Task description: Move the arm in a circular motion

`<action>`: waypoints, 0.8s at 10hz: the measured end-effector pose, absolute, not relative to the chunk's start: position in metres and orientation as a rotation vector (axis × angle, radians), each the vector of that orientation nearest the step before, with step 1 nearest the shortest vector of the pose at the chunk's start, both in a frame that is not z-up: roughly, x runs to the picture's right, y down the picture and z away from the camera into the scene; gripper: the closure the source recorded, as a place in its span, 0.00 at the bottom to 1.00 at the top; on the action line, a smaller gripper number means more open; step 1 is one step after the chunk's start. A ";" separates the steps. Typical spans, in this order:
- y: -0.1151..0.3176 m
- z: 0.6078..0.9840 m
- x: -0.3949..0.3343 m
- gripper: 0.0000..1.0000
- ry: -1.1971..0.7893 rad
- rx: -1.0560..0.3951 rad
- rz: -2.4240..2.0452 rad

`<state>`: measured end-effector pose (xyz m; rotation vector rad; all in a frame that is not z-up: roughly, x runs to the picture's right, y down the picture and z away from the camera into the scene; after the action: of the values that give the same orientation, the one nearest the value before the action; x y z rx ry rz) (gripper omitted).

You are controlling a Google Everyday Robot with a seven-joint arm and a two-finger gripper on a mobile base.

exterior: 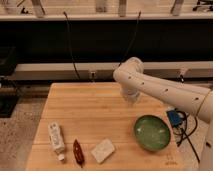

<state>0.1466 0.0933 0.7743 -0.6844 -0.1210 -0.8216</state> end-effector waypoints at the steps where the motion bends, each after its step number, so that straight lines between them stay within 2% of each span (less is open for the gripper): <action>1: 0.093 0.775 0.147 0.99 -0.123 -0.685 -0.830; 8: 0.094 0.776 0.145 0.99 -0.140 -0.687 -0.900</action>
<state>0.1447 0.0938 0.7762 -0.6873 -0.1398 -0.9000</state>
